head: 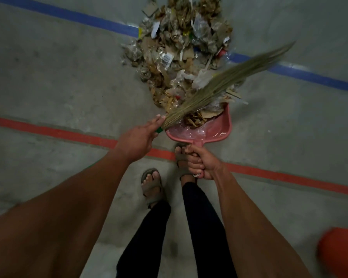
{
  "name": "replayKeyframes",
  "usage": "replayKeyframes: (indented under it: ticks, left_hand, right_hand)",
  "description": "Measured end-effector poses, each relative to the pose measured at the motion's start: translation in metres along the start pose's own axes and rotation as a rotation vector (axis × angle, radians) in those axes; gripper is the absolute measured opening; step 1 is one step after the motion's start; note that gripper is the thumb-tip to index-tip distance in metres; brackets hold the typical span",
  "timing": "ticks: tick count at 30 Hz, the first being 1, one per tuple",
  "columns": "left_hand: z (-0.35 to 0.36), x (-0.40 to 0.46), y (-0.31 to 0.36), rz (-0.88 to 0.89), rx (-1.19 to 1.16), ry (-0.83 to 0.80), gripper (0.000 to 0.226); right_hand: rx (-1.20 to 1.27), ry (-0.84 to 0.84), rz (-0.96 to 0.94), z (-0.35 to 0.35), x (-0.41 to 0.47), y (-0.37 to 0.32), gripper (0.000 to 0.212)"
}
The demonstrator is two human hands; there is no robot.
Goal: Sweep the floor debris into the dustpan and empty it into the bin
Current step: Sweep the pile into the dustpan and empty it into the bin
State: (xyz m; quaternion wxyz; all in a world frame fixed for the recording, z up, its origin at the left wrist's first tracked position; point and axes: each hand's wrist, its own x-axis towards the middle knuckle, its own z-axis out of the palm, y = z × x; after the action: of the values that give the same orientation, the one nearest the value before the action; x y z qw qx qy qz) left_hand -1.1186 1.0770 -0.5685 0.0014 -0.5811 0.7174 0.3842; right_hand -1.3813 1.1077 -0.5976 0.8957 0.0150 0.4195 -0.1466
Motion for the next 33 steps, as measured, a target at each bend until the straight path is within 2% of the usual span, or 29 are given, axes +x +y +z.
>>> replayKeyframes:
  ticks: [4, 11, 15, 23, 28, 33]
  left_hand:
    - [-0.038, -0.026, 0.038, 0.007, -0.020, -0.005, 0.067]
    - [-0.095, -0.077, 0.090, 0.033, 0.028, -0.011, 0.071]
    - [-0.123, -0.104, 0.118, 0.044, 0.052, -0.021, 0.071]
    - [-0.183, -0.155, 0.180, 0.103, 0.081, -0.039, 0.071]
    - [-0.209, -0.173, 0.223, 0.158, 0.138, -0.078, 0.067]
    - [-0.205, -0.168, 0.266, 0.217, 0.207, -0.117, 0.063]
  right_hand:
    - [-0.015, 0.063, -0.023, 0.041, -0.050, -0.004, 0.036]
    - [0.018, 0.010, -0.037, 0.099, -0.124, 0.005, 0.018]
    - [0.022, 0.075, -0.051, 0.130, -0.165, 0.013, 0.046]
    - [0.088, 0.118, -0.128, 0.181, -0.246, 0.033, 0.045]
    - [0.115, 0.144, -0.190, 0.198, -0.290, 0.048, 0.044]
    - [0.189, 0.160, -0.254, 0.184, -0.326, 0.059, 0.043]
